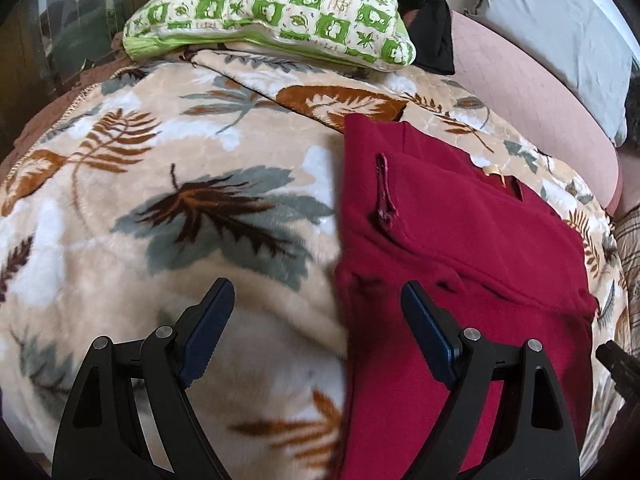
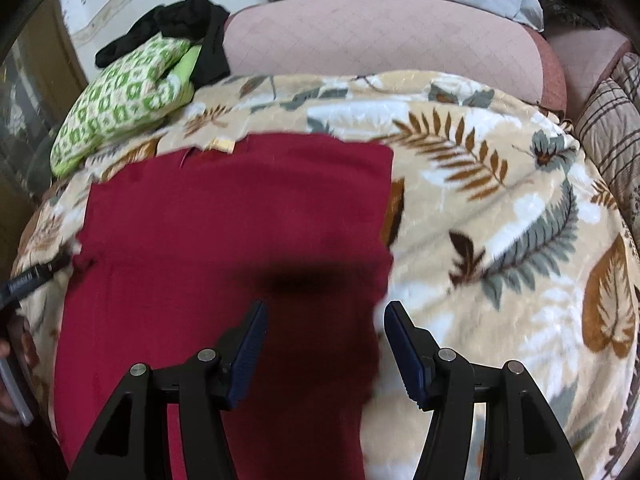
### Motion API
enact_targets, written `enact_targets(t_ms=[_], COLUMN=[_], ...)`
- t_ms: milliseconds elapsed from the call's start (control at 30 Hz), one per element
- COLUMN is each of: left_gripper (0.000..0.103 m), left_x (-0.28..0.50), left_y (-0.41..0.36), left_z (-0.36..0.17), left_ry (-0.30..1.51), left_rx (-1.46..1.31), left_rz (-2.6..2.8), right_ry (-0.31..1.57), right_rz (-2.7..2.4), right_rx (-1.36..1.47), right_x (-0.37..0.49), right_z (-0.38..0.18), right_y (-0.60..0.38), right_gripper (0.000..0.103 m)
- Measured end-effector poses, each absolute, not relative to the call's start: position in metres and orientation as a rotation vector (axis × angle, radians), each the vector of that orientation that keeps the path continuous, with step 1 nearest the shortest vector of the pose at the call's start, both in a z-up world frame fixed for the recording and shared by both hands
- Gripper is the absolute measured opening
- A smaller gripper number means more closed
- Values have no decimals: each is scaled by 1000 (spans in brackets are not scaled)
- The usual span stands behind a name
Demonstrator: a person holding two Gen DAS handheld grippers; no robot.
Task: Fold small clothes
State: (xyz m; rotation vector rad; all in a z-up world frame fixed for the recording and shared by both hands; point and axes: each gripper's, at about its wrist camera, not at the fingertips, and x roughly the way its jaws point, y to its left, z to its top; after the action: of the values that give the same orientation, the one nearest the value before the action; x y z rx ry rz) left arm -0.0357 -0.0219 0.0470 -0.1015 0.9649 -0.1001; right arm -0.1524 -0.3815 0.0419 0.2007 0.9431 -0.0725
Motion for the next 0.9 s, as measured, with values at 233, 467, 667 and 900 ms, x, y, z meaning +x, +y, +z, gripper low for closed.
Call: enact_targets(t_ms=[233, 467, 667, 900], left_gripper=[86, 86, 86, 86], left_x=[-69, -94, -114, -129], left_y=[-25, -31, -36, -38], left_z=[56, 59, 68, 70], left_ry=[942, 942, 930, 937], left_rx=[-58, -15, -21, -8], left_rz=[-84, -88, -110, -119], right_ry=[974, 968, 978, 970], right_rz=[-71, -62, -35, -40], right_rx=[229, 261, 257, 264], right_x=[-188, -211, -229, -252], right_z=[28, 28, 26, 29], right_y=[-384, -379, -364, -361], right_gripper=[61, 61, 61, 62])
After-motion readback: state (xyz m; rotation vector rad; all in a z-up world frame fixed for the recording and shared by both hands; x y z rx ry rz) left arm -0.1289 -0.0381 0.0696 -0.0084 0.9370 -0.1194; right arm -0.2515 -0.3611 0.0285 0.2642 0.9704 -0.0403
